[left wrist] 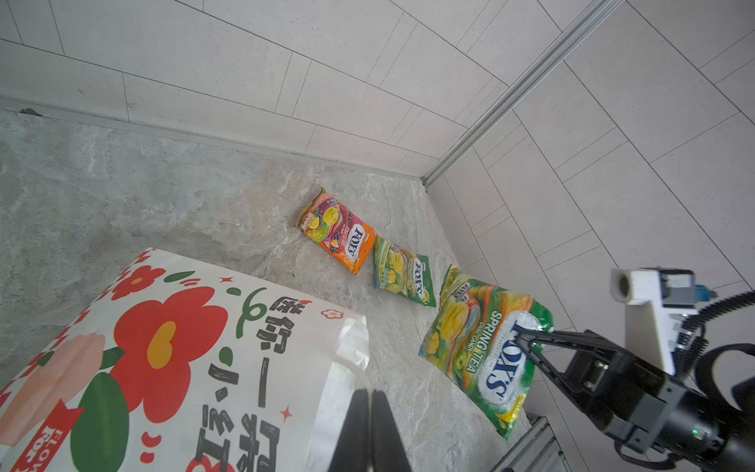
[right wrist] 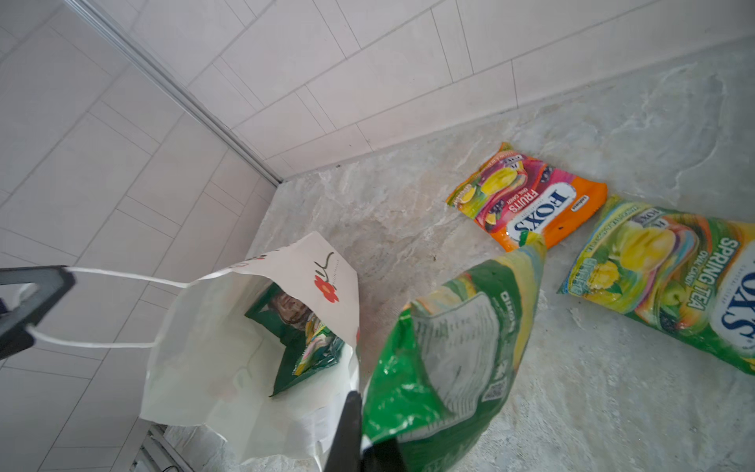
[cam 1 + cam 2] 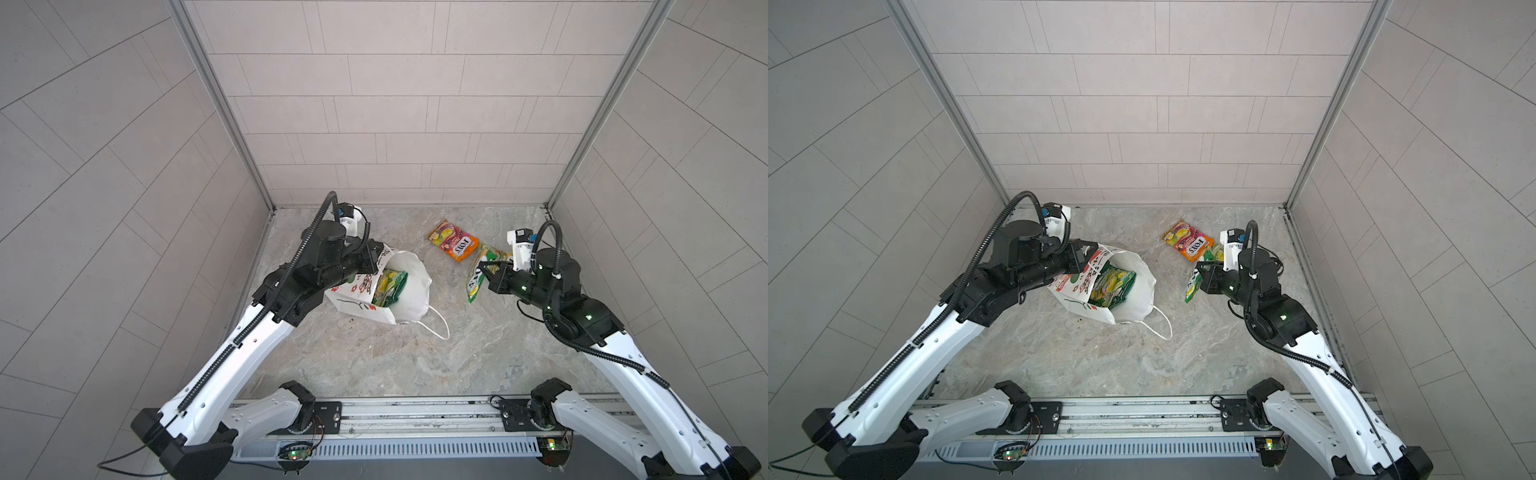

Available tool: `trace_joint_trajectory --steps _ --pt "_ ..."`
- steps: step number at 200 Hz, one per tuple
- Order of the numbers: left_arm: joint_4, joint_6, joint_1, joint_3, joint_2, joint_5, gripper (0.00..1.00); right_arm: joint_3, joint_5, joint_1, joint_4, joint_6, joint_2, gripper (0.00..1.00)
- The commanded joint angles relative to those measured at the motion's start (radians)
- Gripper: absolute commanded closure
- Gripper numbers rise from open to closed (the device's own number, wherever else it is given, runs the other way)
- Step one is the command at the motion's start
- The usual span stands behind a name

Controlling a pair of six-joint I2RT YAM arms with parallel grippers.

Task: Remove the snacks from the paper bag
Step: 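Lower the green packet onto the table beside the other packets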

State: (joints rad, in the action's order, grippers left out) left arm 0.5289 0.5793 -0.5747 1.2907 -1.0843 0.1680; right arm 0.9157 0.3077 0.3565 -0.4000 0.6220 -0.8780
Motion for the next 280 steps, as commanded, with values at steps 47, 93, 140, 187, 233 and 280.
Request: trace_joint_trajectory --steps 47,93,140,187,233,280 --pt "-0.027 0.004 -0.001 -0.011 0.020 0.011 1.00 -0.065 0.103 -0.025 0.305 0.009 -0.246 1.00" --pt "-0.027 0.013 -0.001 -0.015 0.026 0.014 1.00 -0.033 0.182 -0.027 0.461 0.059 -0.410 1.00" --pt "-0.028 0.014 0.000 -0.015 0.040 0.011 1.00 0.050 0.263 -0.027 0.612 0.133 -0.606 1.00" --pt "-0.019 0.012 -0.001 -0.011 0.044 0.010 1.00 0.141 0.334 -0.030 0.755 0.218 -0.777 1.00" --pt "-0.015 0.010 -0.001 -0.013 0.045 0.010 1.00 0.091 0.321 -0.062 0.803 0.224 -0.828 1.00" --pt "-0.018 0.010 -0.001 -0.011 0.034 0.021 1.00 -0.024 0.335 -0.137 0.810 0.194 -0.863 1.00"
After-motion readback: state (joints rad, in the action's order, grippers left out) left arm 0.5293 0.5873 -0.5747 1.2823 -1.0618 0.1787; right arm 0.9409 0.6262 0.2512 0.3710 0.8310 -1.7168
